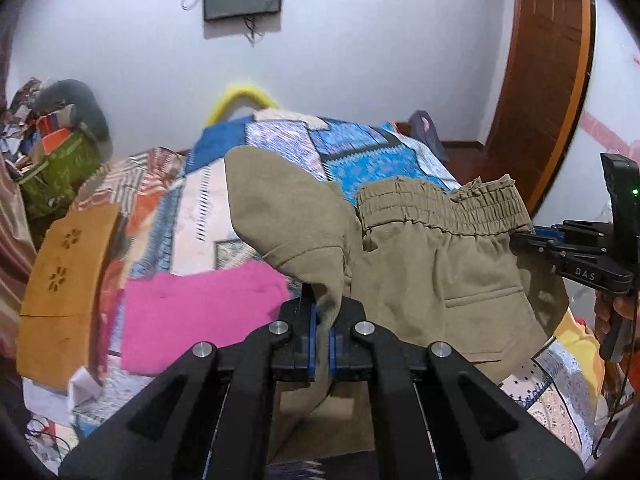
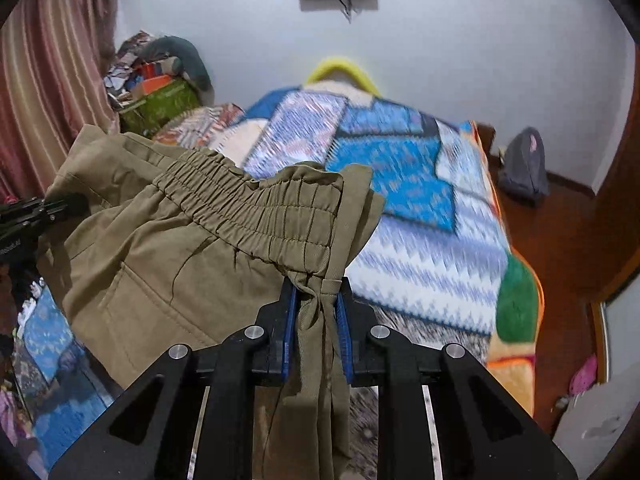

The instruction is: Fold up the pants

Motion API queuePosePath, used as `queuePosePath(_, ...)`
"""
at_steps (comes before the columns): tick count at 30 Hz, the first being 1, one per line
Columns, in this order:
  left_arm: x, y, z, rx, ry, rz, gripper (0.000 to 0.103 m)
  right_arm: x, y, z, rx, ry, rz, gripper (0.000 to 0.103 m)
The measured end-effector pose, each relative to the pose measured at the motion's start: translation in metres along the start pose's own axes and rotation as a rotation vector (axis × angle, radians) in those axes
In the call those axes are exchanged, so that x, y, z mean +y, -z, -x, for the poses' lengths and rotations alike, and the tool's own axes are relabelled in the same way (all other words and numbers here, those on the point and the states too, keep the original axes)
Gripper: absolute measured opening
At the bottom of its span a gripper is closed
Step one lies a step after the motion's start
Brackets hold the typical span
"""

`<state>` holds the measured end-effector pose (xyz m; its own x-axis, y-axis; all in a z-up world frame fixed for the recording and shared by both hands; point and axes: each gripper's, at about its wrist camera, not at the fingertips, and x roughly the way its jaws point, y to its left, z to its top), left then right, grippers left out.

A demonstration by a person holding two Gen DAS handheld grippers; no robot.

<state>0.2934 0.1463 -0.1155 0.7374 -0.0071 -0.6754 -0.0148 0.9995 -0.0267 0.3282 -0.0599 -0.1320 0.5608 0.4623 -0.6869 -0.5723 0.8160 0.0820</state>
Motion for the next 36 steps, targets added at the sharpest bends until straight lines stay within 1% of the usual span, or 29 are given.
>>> queuePosePath(3, 0.026, -0.004, 0.008, -0.016, -0.039, 0.016, 0.004, 0.021, -0.017, -0.011, -0.016, -0.02, 0.026, 0.016)
queuePosePath(6, 0.056, -0.006, 0.011, -0.016, -0.064, 0.045, 0.004, 0.042, -0.034, -0.029, -0.023, -0.039, 0.055, 0.016)
queuePosePath(10, 0.092, -0.002, 0.003, -0.002, -0.104, 0.067, 0.004, 0.07, -0.051, -0.06, -0.015, -0.062, 0.09, 0.016)
queuePosePath(13, 0.122, 0.004, -0.01, 0.025, -0.126, 0.088, 0.004, 0.091, -0.058, -0.087, -0.002, -0.08, 0.108, 0.017)
queuePosePath(16, 0.155, 0.015, -0.031, 0.066, -0.124, 0.129, 0.004, 0.107, -0.058, -0.111, 0.02, -0.099, 0.113, 0.016)
queuePosePath(18, 0.177, 0.025, -0.051, 0.105, -0.13, 0.159, 0.004, 0.115, -0.054, -0.132, 0.045, -0.116, 0.109, 0.016)
queuePosePath(20, 0.197, 0.038, -0.071, 0.149, -0.119, 0.196, 0.004, 0.122, -0.05, -0.151, 0.071, -0.125, 0.11, 0.016)
queuePosePath(23, 0.221, 0.06, -0.1, 0.225, -0.098, 0.257, 0.004, 0.132, -0.04, -0.182, 0.13, -0.119, 0.116, 0.017)
queuePosePath(24, 0.228, 0.067, -0.108, 0.247, -0.096, 0.278, 0.005, 0.134, -0.036, -0.192, 0.143, -0.098, 0.122, 0.017)
queuePosePath(25, 0.235, 0.073, -0.115, 0.264, -0.094, 0.296, 0.005, 0.134, -0.033, -0.199, 0.151, -0.082, 0.128, 0.017)
queuePosePath(27, 0.248, 0.086, -0.125, 0.286, -0.061, 0.346, 0.007, 0.128, -0.03, -0.209, 0.172, -0.088, 0.113, 0.017)
queuePosePath(29, 0.256, 0.095, -0.13, 0.298, -0.033, 0.377, 0.011, 0.126, -0.029, -0.213, 0.185, -0.093, 0.108, 0.021)
queuePosePath(31, 0.259, 0.101, -0.13, 0.305, -0.032, 0.382, 0.017, 0.127, -0.027, -0.214, 0.188, -0.085, 0.126, 0.024)
queuePosePath(33, 0.26, 0.101, -0.127, 0.309, -0.056, 0.38, 0.025, 0.126, -0.026, -0.214, 0.193, -0.069, 0.138, 0.028)
queuePosePath(35, 0.265, 0.105, -0.121, 0.311, -0.088, 0.381, 0.026, 0.123, -0.024, -0.212, 0.196, -0.059, 0.139, 0.039)
queuePosePath(36, 0.267, 0.106, -0.119, 0.315, -0.102, 0.379, 0.027, 0.121, -0.023, -0.211, 0.2, -0.052, 0.137, 0.041)
